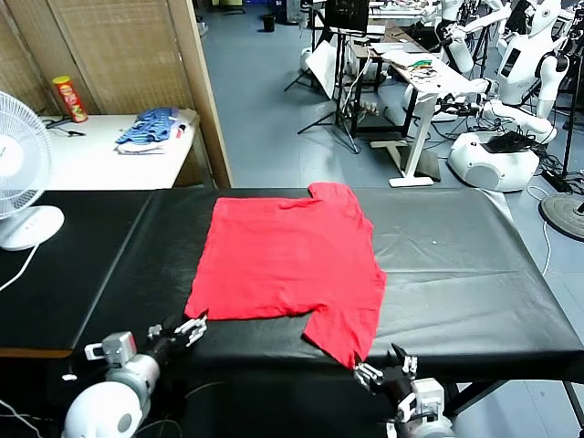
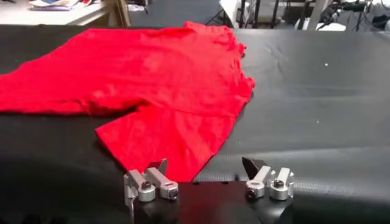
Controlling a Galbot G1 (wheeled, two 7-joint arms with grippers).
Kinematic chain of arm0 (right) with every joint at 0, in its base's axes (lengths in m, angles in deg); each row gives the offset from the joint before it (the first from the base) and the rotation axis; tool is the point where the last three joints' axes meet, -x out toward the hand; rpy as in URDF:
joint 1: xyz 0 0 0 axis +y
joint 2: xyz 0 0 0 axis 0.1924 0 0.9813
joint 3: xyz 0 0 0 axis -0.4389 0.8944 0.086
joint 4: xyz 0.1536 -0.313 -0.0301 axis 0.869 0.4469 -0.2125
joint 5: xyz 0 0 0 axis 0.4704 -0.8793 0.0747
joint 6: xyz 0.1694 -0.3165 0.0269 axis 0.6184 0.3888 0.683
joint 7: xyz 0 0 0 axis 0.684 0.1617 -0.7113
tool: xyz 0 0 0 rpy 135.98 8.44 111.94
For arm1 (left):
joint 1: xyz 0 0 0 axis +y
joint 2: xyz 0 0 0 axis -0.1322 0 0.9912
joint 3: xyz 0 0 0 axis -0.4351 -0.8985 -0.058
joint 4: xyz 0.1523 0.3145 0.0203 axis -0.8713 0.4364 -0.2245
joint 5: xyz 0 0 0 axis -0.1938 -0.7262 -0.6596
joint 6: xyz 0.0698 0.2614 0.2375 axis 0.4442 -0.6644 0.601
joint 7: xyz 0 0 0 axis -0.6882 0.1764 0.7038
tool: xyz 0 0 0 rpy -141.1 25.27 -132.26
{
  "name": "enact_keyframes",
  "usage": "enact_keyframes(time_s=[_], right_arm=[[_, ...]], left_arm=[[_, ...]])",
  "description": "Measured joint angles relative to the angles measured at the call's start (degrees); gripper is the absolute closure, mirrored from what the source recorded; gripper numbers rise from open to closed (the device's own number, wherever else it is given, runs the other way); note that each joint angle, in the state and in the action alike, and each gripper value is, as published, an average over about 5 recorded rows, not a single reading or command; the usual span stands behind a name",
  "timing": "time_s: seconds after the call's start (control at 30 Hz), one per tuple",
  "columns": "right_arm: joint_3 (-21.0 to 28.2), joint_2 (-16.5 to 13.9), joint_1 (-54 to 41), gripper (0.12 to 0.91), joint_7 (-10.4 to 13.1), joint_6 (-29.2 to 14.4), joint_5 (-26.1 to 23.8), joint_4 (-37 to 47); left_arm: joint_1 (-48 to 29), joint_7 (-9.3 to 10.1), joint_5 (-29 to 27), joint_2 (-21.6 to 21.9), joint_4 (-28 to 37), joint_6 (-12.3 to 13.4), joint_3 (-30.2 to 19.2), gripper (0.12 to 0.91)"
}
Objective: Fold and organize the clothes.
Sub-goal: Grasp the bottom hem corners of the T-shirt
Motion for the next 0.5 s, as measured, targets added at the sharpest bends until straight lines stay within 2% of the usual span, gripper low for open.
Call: enact_keyframes(time_s=[0.07,0.17,0.23,0.3,0.37,0.5], right_arm=[[0.15,0.06,-0.03,0.461,0.01,0.04,-0.01,0.13],[0.45,0.2,-0.08,0.625,0.01,0.09,-0.03,0.49],[0.5,0.25,-0.08,0.725,-0.03,0.12,-0.06,0.62],[0.5,0.32,-0.03,0.821,-0.06,0.29,-0.1,0.61],[0.48,0.4,0.06,0.886,0.02,0.55,-0.14,0.5],[0.23,0.57,0.66,0.904,0.69,0.85,-0.16,-0.09]], left_arm=[[-0.01,-0.03,-0.06,0.01,0.21,0.08,0.05,0.232],[0.03,-0.01,-0.1,0.1,0.89,0.45,0.26,0.241],[0.08,-0.05,0.02,0.17,1.23,0.76,0.4,0.289],[0.05,-0.16,0.2,0.23,1.45,0.98,0.49,0.387],[-0.05,-0.28,0.37,0.24,1.63,1.09,0.52,0.488],[-0.18,-0.84,0.79,0.21,1.79,1.09,0.46,0.689]])
